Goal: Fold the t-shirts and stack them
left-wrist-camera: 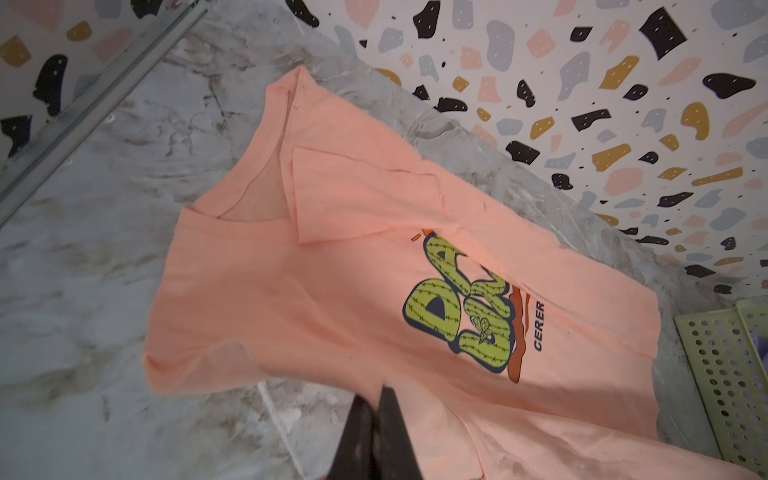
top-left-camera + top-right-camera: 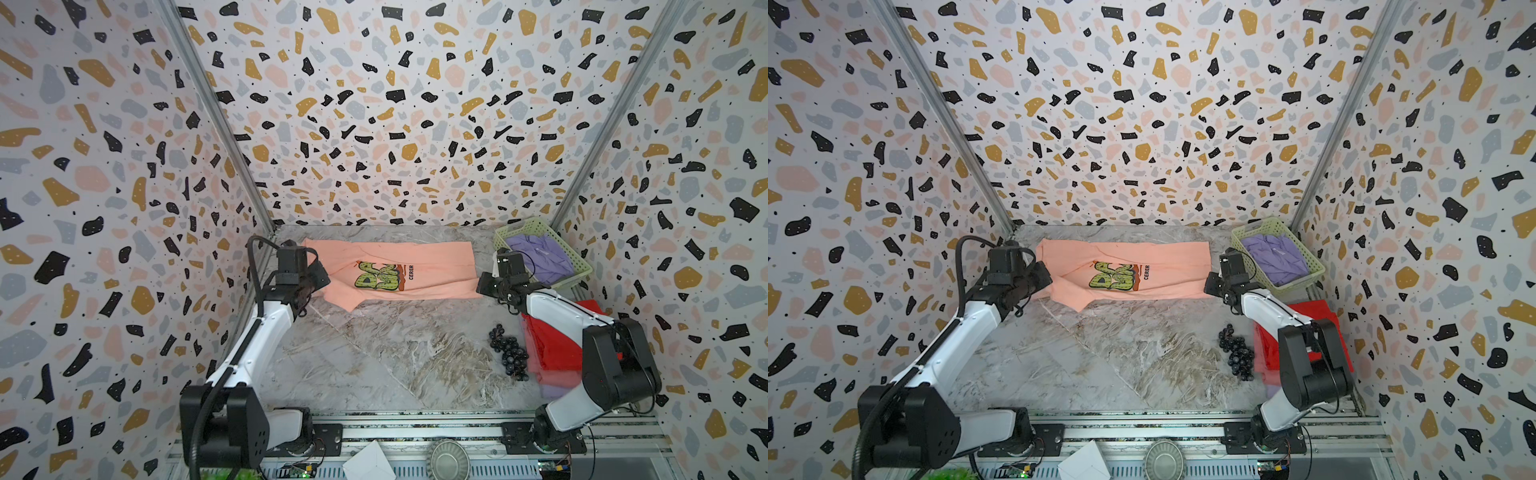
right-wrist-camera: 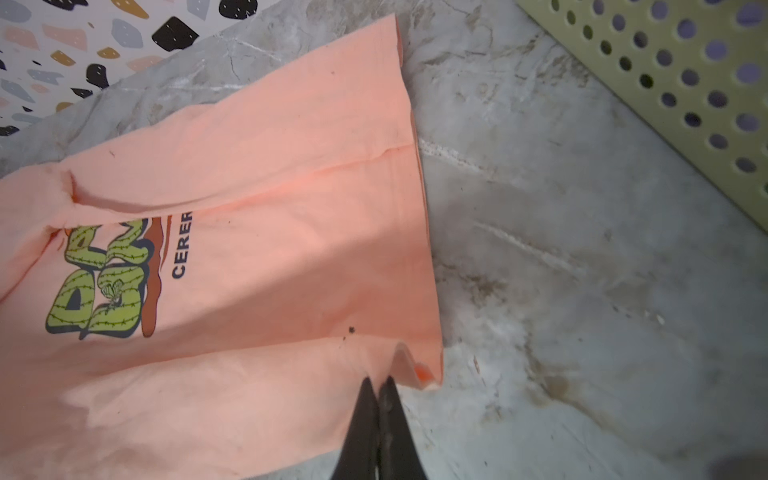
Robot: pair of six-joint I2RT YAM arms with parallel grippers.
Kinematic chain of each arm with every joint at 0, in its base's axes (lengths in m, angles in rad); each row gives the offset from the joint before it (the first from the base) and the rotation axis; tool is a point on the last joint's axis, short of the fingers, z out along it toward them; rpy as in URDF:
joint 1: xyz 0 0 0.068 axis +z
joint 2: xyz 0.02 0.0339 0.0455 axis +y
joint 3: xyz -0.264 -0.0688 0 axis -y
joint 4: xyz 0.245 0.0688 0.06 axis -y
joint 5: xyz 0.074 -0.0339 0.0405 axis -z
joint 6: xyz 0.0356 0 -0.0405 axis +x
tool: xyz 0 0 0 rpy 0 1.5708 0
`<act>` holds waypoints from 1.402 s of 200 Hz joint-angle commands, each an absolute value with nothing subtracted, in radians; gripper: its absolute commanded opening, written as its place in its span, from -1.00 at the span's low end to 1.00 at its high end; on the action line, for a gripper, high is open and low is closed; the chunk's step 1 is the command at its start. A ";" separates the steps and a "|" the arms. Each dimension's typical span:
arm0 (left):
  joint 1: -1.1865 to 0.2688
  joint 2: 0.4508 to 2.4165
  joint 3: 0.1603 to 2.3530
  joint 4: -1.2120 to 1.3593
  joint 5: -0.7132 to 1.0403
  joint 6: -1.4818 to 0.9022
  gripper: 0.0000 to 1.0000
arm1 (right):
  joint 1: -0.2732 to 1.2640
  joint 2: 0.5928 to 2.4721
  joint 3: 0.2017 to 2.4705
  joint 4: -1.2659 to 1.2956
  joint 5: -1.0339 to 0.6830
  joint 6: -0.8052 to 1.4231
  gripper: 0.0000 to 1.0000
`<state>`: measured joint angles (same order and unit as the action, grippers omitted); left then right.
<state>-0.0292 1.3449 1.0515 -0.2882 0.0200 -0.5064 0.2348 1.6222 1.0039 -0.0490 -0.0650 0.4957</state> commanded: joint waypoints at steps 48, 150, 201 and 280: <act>-0.032 1.675 1.322 -0.143 0.052 -0.405 -1.00 | 0.185 1.831 1.215 -0.026 -0.155 0.485 -1.00; 0.061 2.038 1.686 -0.205 0.048 -0.504 -0.09 | 0.039 1.957 1.362 0.072 -0.345 0.596 0.32; 0.060 1.929 1.518 -0.140 0.048 -0.512 0.01 | 0.110 1.848 1.251 0.048 -0.365 0.525 0.28; -0.037 1.765 1.240 -0.041 0.182 -0.538 0.06 | 0.328 1.826 1.119 0.140 -0.380 0.635 0.29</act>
